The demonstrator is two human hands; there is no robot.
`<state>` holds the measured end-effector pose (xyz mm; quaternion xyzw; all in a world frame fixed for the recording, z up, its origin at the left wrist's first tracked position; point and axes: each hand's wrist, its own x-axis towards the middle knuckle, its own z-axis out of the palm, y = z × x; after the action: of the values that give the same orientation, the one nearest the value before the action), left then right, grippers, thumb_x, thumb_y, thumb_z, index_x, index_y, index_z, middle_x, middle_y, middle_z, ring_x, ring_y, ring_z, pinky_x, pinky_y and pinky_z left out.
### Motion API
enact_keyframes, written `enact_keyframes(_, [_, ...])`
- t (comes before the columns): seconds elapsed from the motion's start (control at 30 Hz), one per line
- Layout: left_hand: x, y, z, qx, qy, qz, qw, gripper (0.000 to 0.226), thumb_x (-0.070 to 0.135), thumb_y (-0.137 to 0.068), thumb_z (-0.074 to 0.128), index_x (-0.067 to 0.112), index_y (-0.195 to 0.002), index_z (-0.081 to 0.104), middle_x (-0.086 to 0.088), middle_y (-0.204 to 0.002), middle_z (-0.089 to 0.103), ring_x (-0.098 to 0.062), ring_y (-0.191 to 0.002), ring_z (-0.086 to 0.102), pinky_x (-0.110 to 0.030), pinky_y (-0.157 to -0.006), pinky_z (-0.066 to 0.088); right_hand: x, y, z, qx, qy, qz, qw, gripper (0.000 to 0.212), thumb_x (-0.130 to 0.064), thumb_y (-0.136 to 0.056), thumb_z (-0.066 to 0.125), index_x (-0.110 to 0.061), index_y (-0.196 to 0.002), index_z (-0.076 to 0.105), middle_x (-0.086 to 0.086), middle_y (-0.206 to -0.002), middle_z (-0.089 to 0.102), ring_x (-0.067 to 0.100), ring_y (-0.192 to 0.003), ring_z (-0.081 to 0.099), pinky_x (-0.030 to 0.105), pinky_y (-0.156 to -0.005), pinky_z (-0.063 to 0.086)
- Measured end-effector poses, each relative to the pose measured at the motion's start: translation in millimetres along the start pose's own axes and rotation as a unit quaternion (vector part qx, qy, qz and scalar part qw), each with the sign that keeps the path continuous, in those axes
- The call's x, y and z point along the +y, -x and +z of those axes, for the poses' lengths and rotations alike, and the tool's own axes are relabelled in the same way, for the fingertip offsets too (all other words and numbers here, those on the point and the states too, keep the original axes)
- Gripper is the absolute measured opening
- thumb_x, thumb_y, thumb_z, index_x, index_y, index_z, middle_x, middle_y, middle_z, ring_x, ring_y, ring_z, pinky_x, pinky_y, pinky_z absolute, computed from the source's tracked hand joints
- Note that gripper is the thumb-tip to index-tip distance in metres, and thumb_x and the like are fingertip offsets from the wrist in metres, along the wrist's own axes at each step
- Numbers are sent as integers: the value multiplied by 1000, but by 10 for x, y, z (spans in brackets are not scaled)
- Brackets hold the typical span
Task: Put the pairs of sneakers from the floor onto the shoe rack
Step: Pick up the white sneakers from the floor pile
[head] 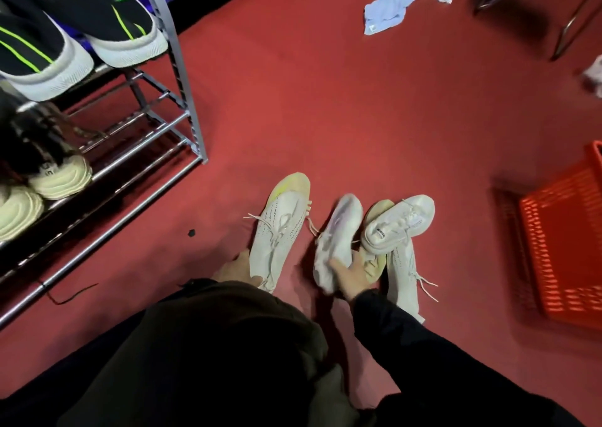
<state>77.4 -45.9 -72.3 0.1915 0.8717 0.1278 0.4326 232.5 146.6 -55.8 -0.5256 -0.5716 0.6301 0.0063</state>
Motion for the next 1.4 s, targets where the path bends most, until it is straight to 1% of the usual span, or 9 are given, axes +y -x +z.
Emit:
enact_keyframes(0.13, [43,6,-7,-2,44,-10,999,70,29,-88,71,16,-147,34,-8,-139,58,-31,-123,58,-35,-98,45,-162,66,-216,-109,-224,91,964,53,-24,-77,60,-6,-127,65,17,-112,69,34,-105,65,50,-93,55])
enact_keyframes(0.47, [326,256,-229,97,221,-8,970,35,35,-91,50,10,-115,53,-11,-115,61,-30,-108,58,-38,-93,43,-423,307,-245,-122,-195,-7,973,65,-19,-55,63,3,-115,64,29,-118,62,55,-132,43,52,-100,43])
enact_keyframes(0.57, [301,478,-325,175,281,3,944,16,31,-97,41,19,-105,47,-5,-99,60,-27,-94,56,-38,-81,39,-491,392,-232,-99,-245,-3,964,52,-18,-73,58,-2,-123,65,27,-130,61,43,-116,59,56,-106,42])
enact_keyframes(0.73, [144,834,-486,310,361,38,879,17,33,-84,35,25,-96,44,5,-76,55,-20,-76,53,-40,-69,37,-830,487,-22,-126,-255,-68,956,35,-21,-94,49,-19,-72,76,1,-72,74,15,-63,70,34,-72,50])
enact_keyframes(0.9, [-47,1040,-642,398,429,-16,811,31,35,-77,35,21,-102,46,0,-82,57,-28,-82,55,-39,-71,37,-1192,499,368,-182,-212,-108,954,29,-37,-70,69,-19,-92,67,13,-106,66,30,-99,61,46,-96,44])
enact_keyframes(1.1, [-203,1259,-801,470,521,-67,710,35,36,-78,36,18,-104,51,3,-87,59,-27,-90,54,-39,-77,36,-1463,636,848,-243,-100,-154,952,34,-22,-66,68,-13,-99,69,10,-103,70,26,-92,66,43,-82,50])
enact_keyframes(1.2, [-286,1294,-884,435,573,-83,690,29,39,-81,38,19,-98,51,2,-87,58,-25,-90,54,-41,-81,39,-1499,776,955,-273,-114,-129,946,12,-16,-80,60,-19,-79,71,3,-81,71,24,-78,65,41,-79,49])
enact_keyframes(1.3, [-340,1306,-947,407,580,-60,703,27,42,-93,42,17,-94,51,3,-88,52,-21,-89,50,-38,-80,38,-1460,806,965,-314,-121,-95,937,42,-19,-90,50,-22,-54,72,16,-71,56,34,-65,47,36,-67,35])
enact_keyframes(1.4, [-359,1280,-926,409,580,-31,704,44,56,-92,44,14,-97,56,1,-96,56,-19,-91,53,-38,-85,43,-1397,745,954,-327,-157,-64,930,32,-30,-95,54,-10,-98,78,22,-95,66,34,-78,54,37,-69,39])
